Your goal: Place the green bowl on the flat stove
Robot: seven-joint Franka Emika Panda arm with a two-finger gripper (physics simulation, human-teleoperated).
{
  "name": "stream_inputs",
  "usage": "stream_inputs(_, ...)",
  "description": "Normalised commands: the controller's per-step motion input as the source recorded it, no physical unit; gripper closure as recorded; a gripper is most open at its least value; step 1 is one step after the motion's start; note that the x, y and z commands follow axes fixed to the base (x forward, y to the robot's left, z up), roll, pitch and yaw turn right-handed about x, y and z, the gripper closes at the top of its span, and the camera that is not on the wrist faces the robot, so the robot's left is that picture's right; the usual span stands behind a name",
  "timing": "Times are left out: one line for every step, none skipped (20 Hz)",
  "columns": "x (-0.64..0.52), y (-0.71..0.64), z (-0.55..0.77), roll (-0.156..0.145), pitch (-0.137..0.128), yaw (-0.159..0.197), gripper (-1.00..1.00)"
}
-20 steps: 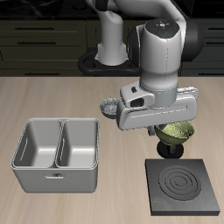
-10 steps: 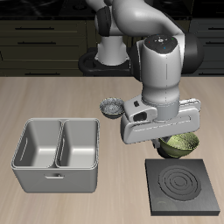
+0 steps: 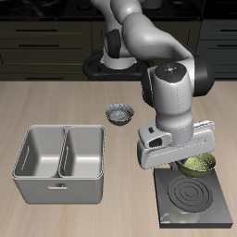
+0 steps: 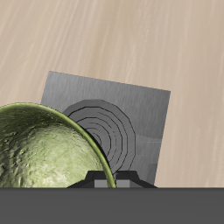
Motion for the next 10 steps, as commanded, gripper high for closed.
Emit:
stream_inputs(0.03,0.1,-0.34,0.038,0.028,0.033,1.0)
stream_inputs(-0.03,0.07,-0.3,-0.003,0.029,0.019,1.0)
stream_inputs(0.1,-0.01,-0.37,0.023,0.008,0.07,1.0)
stream_inputs(0.0,-0.03,-0.23,-0.009,0.015,0.03,1.0)
stream_inputs(0.0,0.05,-0.22,0.038,0.019,0.011,1.0)
stream_inputs(0.15,-0.13,-0.15,-0.014,-0.004,0.047,1.0)
stream_inputs(0.02,-0.02,-0.16,0.003,-0.003,0.012,1.0)
stream_inputs(0.03,-0.02,-0.22,0.017,0.009,0.058,1.0)
stream_inputs(0.09,-0.14,-0.4,-0.02,0.018,0.005,1.0)
stream_inputs(0.07,-0.08,-0.14,-0.008,0.015,0.005,1.0)
